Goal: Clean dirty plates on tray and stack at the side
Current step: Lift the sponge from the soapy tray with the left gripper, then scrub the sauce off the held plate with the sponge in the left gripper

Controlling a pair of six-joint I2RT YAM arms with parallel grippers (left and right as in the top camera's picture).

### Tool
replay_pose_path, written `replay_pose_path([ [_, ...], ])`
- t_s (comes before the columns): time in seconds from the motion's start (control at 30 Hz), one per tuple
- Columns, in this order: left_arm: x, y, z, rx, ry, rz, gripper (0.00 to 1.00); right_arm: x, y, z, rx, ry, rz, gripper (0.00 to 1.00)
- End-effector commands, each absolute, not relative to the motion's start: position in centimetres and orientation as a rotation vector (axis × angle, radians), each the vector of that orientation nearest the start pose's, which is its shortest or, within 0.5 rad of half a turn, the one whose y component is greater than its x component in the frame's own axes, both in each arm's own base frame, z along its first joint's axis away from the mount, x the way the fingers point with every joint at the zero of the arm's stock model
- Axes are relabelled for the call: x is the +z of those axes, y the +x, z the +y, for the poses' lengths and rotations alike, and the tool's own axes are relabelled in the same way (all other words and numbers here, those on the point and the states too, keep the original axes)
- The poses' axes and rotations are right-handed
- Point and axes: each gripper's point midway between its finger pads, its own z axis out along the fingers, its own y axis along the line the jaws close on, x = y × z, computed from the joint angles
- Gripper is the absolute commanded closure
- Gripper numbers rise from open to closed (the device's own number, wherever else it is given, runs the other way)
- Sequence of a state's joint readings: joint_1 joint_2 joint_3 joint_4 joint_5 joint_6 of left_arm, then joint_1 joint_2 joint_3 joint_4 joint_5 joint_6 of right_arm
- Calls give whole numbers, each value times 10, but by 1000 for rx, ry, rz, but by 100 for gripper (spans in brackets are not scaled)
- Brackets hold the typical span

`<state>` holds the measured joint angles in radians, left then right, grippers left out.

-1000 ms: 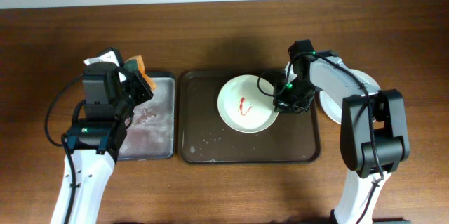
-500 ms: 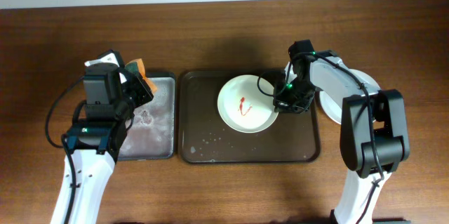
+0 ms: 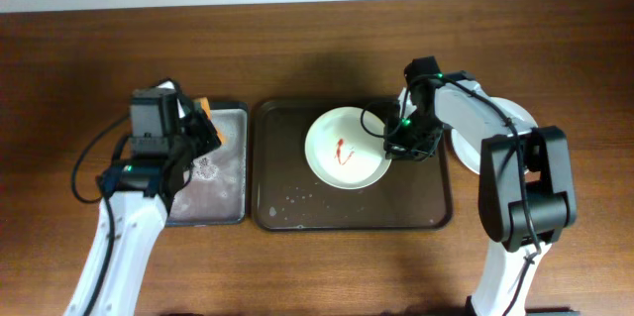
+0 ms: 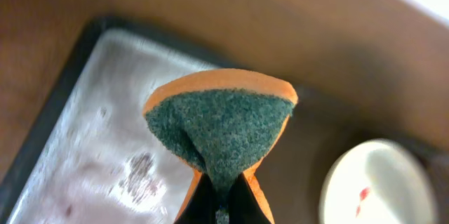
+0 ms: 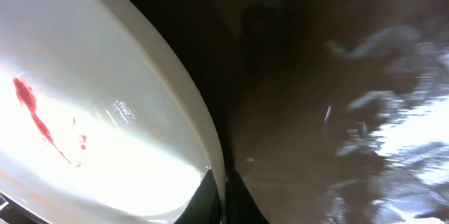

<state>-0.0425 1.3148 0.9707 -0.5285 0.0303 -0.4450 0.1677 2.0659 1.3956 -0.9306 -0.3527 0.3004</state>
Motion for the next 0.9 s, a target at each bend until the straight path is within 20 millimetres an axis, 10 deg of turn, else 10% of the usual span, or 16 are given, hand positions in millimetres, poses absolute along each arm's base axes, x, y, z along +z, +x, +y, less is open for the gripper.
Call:
replay_pose_path([
  [0.0,116,354,-20,-187,-406,2577,100,0,341,134,503,86,3228,96],
  [0.2,58,337,-18,-129,-418,2793,100,0,339,139,498,59,3232,96],
  [0.5,74,343,-23,-88,-83,2821,100,0,337,143,498,23,3232,96],
  [0.7,112,366,-98,-319,202,2693,100,0,332,155,497,-59,3234,96],
  [0.87,110,368,-152,-490,70,2682,100,0,331,158,495,-77,3235,95],
])
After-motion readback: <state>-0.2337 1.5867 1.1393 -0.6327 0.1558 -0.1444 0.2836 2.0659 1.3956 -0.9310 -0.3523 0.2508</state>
